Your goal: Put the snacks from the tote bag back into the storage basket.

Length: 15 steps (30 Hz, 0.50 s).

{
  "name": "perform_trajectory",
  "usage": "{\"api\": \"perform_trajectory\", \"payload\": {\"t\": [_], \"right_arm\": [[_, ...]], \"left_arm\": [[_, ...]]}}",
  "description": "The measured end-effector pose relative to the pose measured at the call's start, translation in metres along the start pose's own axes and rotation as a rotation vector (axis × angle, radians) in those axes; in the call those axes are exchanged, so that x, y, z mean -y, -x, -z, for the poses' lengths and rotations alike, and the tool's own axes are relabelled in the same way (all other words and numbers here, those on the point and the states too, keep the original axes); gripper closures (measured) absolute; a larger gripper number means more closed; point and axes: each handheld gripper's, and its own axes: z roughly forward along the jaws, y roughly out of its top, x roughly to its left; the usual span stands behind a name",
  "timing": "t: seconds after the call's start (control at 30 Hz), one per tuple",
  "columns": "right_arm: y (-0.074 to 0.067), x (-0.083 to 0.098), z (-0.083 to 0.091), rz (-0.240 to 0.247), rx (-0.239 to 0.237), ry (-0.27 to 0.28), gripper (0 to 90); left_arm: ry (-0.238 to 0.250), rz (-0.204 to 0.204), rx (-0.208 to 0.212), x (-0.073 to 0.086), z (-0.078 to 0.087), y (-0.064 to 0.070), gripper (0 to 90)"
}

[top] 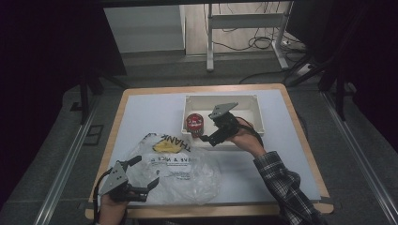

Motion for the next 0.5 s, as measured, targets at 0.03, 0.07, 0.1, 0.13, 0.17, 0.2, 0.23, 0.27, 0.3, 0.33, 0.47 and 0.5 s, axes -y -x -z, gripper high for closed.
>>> {"api": "perform_trajectory", "payload": {"t": [0.03,0.07,0.1,0.13,0.17,0.2,0.23,0.27,0.3,0.33,0.47,0.5], "right_arm": [[-0.0001,0.0004,0.0004,0.000,0.001,0.004,3.9],[-0.0003,0.0009,0.0007,-0.001,0.001,0.009,3.9],[-0.0006,0.0015,0.0010,-0.002,0.001,0.014,3.9],[-0.0011,0.0020,0.0014,-0.003,0.001,0.018,3.9],[-0.0018,0.0025,0.0017,-0.005,0.000,0.018,3.9],[-0.0024,0.0030,0.0015,-0.004,-0.002,0.021,3.9],[-0.0034,0.0034,0.0014,-0.006,-0.005,0.021,3.9],[-0.0042,0.0038,0.0014,-0.005,-0.006,0.022,3.9],[-0.0049,0.0042,0.0010,-0.005,-0.009,0.023,3.9],[-0.0058,0.0045,0.0008,-0.005,-0.011,0.023,3.9],[-0.0085,0.0061,0.0012,-0.006,-0.017,0.028,3.8],[-0.0087,0.0067,0.0016,-0.006,-0.015,0.027,3.7]], "left_arm": [[0.000,0.000,0.000,0.0000,0.0001,0.0000,2.7],[0.001,0.000,-0.001,0.0000,0.0002,0.0000,2.7],[0.001,0.000,-0.001,-0.0001,0.0003,-0.0001,2.7],[0.001,0.000,-0.001,-0.0001,0.0003,-0.0002,2.8],[0.001,0.000,-0.002,-0.0001,0.0003,-0.0001,2.8],[0.001,-0.001,-0.002,-0.0001,0.0004,-0.0001,2.7],[0.002,-0.001,-0.002,-0.0001,0.0005,0.0000,2.7],[0.003,0.000,-0.001,-0.0001,0.0006,0.0000,2.7],[0.004,0.001,-0.001,-0.0002,0.0007,0.0000,2.8],[0.004,0.001,0.000,-0.0002,0.0008,-0.0001,2.8],[0.007,0.001,0.000,-0.0004,0.0010,0.0000,2.7],[0.007,0.001,0.001,-0.0004,0.0011,-0.0001,2.7]]}}
